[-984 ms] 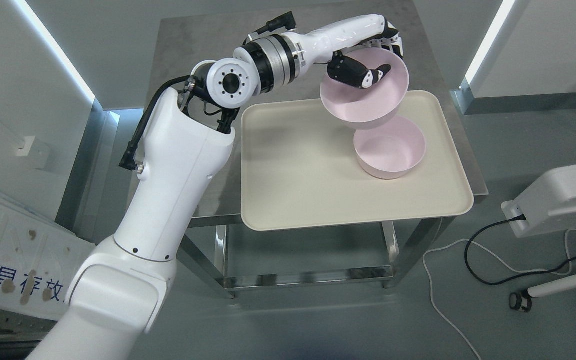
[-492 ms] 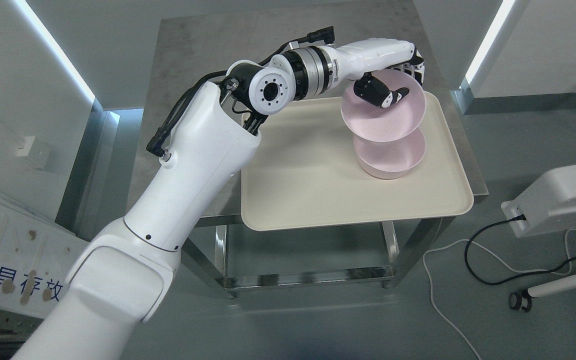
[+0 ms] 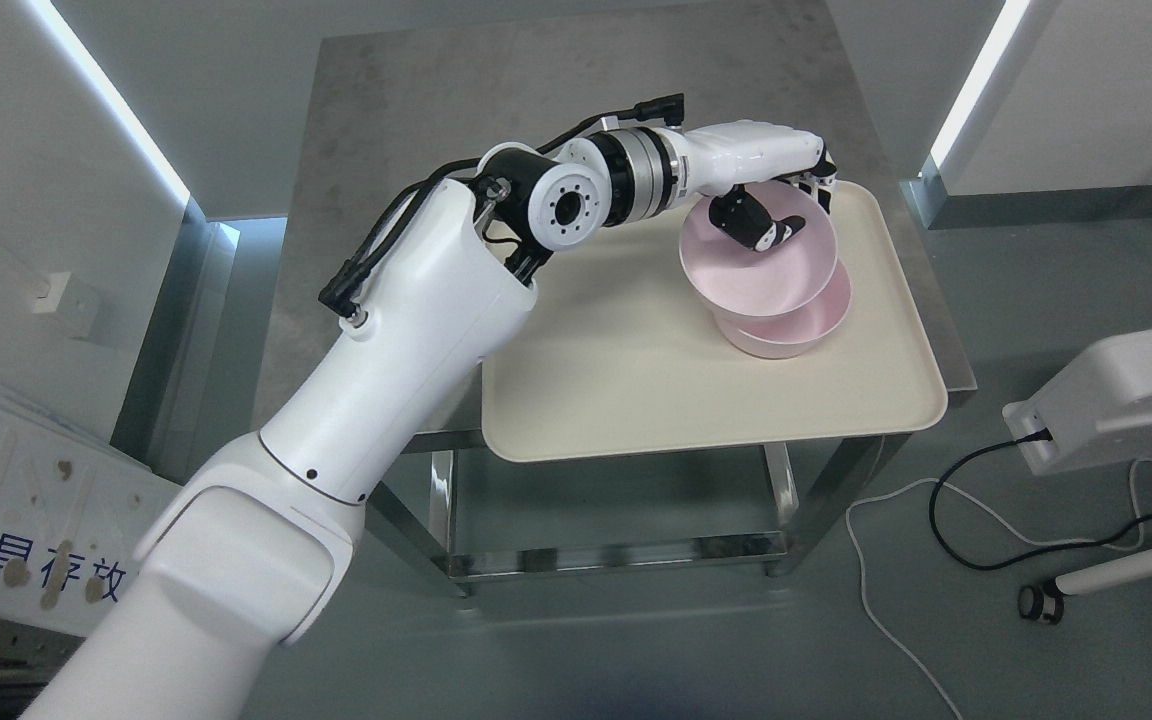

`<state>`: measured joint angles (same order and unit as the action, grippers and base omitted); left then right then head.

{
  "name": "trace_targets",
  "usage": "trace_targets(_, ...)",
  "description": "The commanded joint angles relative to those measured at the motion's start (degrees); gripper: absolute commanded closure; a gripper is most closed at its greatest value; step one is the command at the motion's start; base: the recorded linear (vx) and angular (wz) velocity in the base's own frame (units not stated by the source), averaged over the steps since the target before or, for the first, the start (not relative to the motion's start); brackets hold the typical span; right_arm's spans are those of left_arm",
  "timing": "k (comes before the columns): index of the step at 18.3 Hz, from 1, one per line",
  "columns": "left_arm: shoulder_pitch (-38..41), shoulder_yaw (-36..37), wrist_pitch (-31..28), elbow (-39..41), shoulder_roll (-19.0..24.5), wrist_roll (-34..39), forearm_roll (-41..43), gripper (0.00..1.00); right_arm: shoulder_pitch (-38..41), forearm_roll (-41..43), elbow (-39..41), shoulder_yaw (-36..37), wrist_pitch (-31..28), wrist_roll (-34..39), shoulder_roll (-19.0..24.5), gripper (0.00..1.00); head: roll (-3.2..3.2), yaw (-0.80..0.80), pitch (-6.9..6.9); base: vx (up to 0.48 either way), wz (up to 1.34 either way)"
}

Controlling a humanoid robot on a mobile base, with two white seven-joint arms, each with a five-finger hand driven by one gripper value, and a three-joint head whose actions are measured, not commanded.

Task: Stack pink IKEA bowls on left shelf middle
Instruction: 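Lift the pink bowl and lower it into the other pink bowl, then grasp the rim of the stacked pink bowls with the left hand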

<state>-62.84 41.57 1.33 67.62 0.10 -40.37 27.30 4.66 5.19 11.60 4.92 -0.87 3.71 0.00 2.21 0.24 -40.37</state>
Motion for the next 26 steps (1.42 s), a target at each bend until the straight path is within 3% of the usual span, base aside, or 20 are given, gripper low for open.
trace_targets(1,-0.09,1.24,0.6,-2.75,0.9,-0.06,0.74,0.91,0.0,0.0,0.0,0.0,-0.01,-0.19,-1.0,0.0,0.0,0.0,0.0,0.0,0.0)
trace_targets(16,-0.35,-0.26,0.08,4.1,0.9,-0.94,-2.24,0.93,0.0,0.0,0.0,0.0,-0.01,-0.19,-1.0,0.0,0.0,0.0,0.0,0.0,0.0)
trace_targets(26,-0.09,3.52,-0.18,5.77,0.9,-0.67,-11.19,0.93,0.0,0.0,0.0,0.0,-0.01,-0.19,-1.0,0.0,0.0,0.0,0.0,0.0,0.0)
